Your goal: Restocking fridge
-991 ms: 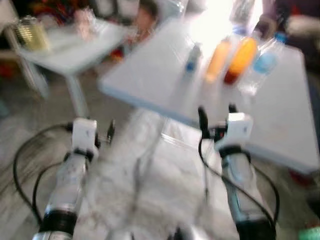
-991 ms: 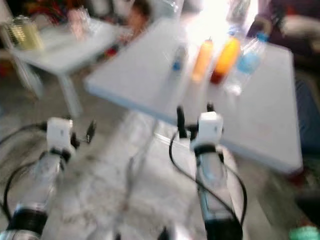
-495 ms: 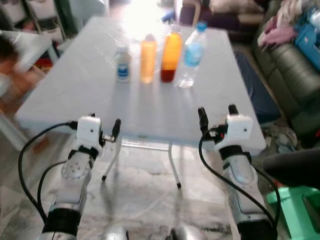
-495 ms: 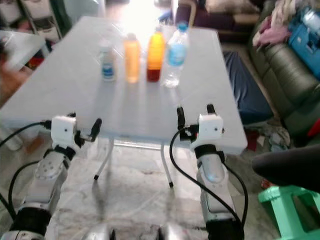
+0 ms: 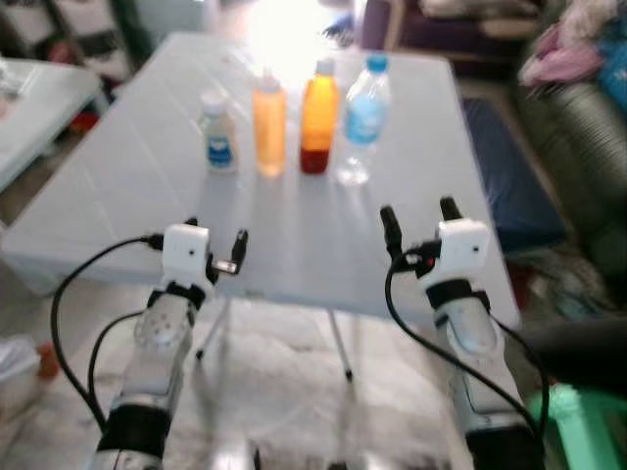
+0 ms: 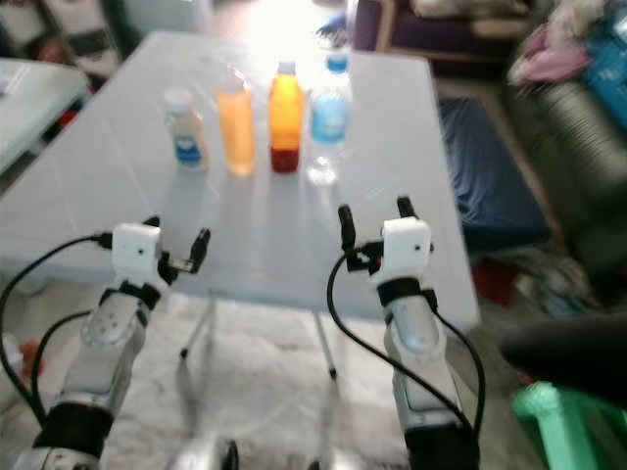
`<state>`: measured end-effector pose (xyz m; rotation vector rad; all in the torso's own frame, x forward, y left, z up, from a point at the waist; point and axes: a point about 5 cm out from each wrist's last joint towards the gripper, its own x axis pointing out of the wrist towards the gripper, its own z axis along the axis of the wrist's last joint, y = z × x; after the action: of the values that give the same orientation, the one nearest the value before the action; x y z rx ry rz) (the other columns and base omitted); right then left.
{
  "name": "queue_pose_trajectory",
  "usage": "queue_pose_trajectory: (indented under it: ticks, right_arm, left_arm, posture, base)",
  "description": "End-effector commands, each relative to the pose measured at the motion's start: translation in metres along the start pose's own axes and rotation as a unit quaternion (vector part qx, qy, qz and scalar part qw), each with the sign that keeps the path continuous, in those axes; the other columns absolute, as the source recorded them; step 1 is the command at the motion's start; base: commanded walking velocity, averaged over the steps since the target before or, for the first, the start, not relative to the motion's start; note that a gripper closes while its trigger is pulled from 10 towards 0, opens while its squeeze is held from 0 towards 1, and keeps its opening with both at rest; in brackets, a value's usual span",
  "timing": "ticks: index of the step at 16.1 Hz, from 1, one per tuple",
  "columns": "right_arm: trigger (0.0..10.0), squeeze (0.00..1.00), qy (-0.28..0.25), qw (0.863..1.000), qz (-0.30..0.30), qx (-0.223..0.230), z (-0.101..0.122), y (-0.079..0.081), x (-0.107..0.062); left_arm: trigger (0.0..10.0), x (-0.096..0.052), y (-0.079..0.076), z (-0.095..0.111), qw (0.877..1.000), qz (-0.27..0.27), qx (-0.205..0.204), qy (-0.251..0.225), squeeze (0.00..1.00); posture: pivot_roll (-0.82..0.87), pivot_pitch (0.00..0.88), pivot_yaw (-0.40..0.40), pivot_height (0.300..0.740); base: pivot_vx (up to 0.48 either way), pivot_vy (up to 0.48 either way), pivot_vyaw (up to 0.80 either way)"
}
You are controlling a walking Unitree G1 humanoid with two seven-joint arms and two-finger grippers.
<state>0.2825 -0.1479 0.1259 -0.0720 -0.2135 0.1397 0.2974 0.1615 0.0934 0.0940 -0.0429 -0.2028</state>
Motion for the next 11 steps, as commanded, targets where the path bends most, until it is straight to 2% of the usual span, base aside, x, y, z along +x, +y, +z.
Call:
queue_pose_trajectory:
  ticks: [1, 3, 6, 11]
  right_arm:
    - [10.0, 0.0, -0.016, 1.0, -0.002, -0.001, 0.0065, -0.002, 0.002]
    - [10.0, 0.0, -0.017, 1.0, -0.003, 0.001, 0.0063, -0.0023, 0.0029]
    - [10.0, 0.0, -0.016, 1.0, -0.002, 0.003, 0.0051, -0.0024, 0.0039]
    - [10.0, 0.0, -0.015, 1.0, -0.002, 0.0, 0.004, -0.0001, 0.0037]
  left_arm:
    - [10.0, 0.0016, 0.0014, 0.0009, 1.0, 0.001, 0.004, -0.001, 0.0]
    - [10.0, 0.0034, 0.0016, 0.0017, 1.0, 0.001, 0.007, 0.0, 0.0]
    - [10.0, 0.0035, 0.0002, 0.001, 1.0, -0.002, 0.009, 0.002, 0.0]
    - [10.0, 0.0, 0.0013, -0.0001, 1.0, -0.004, 0.007, 0.001, 0.0]
  posture:
    - [0.0, 0.091, -0.038, 0.74]
    - [0.0, 0.087, -0.038, 0.74]
    - [0.0, 0.086, -0.038, 0.74]
    - [0.0, 0.094, -0.046, 0.74]
  base:
    - [0.274, 0.0, 0.66]
    - [0.287, 0.0, 0.62]
    - [0.28, 0.0, 0.0]
    - [0.0, 0.0, 0.0]
